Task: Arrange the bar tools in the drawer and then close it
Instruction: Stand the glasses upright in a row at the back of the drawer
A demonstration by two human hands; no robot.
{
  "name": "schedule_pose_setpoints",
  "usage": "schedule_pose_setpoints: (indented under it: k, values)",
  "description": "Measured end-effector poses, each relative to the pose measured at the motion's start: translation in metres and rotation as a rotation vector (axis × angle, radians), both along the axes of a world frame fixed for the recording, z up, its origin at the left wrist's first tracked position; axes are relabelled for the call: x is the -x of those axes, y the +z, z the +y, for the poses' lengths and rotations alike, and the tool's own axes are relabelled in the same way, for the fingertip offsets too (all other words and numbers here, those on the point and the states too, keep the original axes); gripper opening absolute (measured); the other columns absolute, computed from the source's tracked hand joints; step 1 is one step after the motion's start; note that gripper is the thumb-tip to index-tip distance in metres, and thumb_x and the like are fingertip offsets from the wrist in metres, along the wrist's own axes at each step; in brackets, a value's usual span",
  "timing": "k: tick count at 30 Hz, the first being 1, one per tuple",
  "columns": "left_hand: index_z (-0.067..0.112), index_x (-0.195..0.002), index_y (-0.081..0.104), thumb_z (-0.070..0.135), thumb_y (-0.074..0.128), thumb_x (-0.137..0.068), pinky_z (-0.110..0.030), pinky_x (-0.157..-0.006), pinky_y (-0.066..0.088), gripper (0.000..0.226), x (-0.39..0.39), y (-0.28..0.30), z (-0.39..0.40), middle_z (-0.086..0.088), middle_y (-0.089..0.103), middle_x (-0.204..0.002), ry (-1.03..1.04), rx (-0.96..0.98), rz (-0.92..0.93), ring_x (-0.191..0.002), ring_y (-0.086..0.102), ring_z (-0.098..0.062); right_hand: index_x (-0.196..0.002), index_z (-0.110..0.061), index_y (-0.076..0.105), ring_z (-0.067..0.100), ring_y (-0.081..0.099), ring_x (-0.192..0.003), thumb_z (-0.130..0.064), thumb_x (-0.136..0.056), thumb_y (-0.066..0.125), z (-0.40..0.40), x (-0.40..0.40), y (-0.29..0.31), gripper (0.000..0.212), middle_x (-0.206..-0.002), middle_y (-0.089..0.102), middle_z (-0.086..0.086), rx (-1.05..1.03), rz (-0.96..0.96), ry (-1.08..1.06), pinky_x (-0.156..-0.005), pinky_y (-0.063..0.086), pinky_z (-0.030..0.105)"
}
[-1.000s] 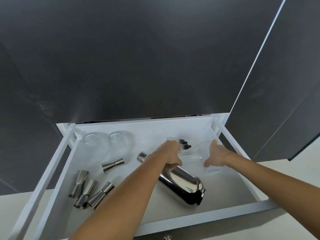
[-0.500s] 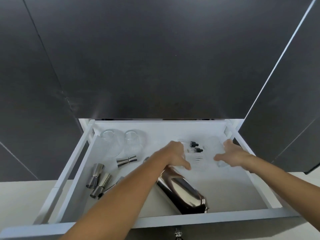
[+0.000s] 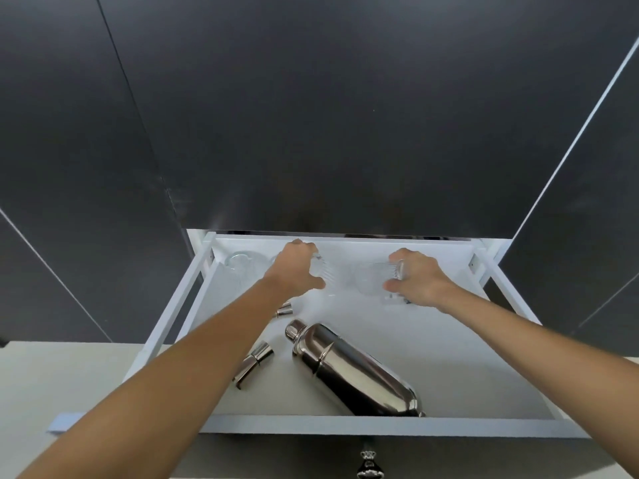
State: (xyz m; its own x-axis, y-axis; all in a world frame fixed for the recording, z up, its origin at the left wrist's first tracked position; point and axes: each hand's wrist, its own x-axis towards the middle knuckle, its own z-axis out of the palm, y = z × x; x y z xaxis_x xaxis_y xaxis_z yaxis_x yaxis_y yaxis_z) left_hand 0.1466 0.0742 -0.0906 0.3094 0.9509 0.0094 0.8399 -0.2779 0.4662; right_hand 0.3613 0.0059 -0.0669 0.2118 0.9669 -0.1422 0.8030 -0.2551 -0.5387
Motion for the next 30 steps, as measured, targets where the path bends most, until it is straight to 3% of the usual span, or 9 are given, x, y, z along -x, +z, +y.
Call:
schedule_pose_setpoints:
  k: [5,10,17,23,26,30]
  values:
    - [0.012,-0.134,0.048,0.033,0.079,-0.076,-0.033,-0.097,0.048,0.069,-0.006,-0.006,0.002,-0.009,0.056,-0.133,-0.013,-0.02,0.078,-0.122,0.053,-0.026,-0.129,-0.013,0.047,0.029,0.047,-0.118,-0.021,-0.083,0.07,0.017,0.023,-0.009,0.052,-0.127,0.052,0.013,-0.058,-0.122,0.07,-0.072,0.046,0.031]
    - [0.012,-0.137,0.047,0.031,0.077,-0.08,-0.034,-0.099,0.047,0.068,-0.01,-0.01,0.007,-0.009,0.056,-0.135,-0.014,-0.038,0.115,-0.124,0.053,-0.026,-0.123,-0.013,0.046,0.027,0.055,-0.103,-0.023,-0.08,0.073,0.03,0.035,-0.016,0.052,-0.121,0.054,0.012,-0.061,-0.177,0.088,-0.071,0.057,0.037]
    - [0.02,-0.137,0.047,0.044,0.064,-0.086,-0.044,-0.111,0.028,0.059,-0.012,-0.019,0.018,-0.003,0.056,-0.138,-0.02,-0.133,0.34,-0.126,0.051,-0.024,-0.13,-0.014,0.042,0.027,0.057,-0.106,-0.023,-0.084,0.071,0.04,0.049,-0.028,0.055,-0.124,0.055,0.011,-0.072,-0.172,0.115,-0.08,0.056,0.033]
    - [0.021,-0.144,0.036,0.038,0.067,-0.087,-0.042,-0.115,0.027,0.067,-0.002,-0.027,0.019,-0.004,0.044,-0.147,-0.047,-0.107,0.188,-0.13,0.048,-0.025,-0.133,-0.013,0.04,0.028,0.057,-0.108,-0.027,-0.086,0.069,0.048,0.055,-0.041,0.057,-0.125,0.056,0.012,-0.073,-0.144,0.103,-0.087,0.053,0.035]
    - [0.018,-0.145,0.033,0.033,0.072,-0.084,-0.041,-0.114,0.034,0.074,0.017,-0.017,0.015,-0.006,0.041,-0.147,-0.101,-0.06,0.07,-0.13,0.046,-0.026,-0.133,-0.013,0.037,0.029,0.058,-0.108,-0.028,-0.086,0.069,0.051,0.058,-0.043,0.059,-0.125,0.055,0.013,-0.074,-0.125,0.09,-0.085,0.053,0.034]
    - [0.012,-0.132,0.051,0.024,0.074,-0.083,-0.026,-0.095,0.042,0.055,0.064,0.009,0.01,-0.009,0.052,-0.131,-0.069,-0.088,-0.035,-0.118,0.054,-0.024,-0.139,-0.011,0.029,0.035,0.053,-0.115,-0.026,-0.086,0.07,0.047,0.065,-0.037,0.068,-0.129,0.05,0.018,-0.058,-0.103,0.003,-0.085,0.051,0.038]
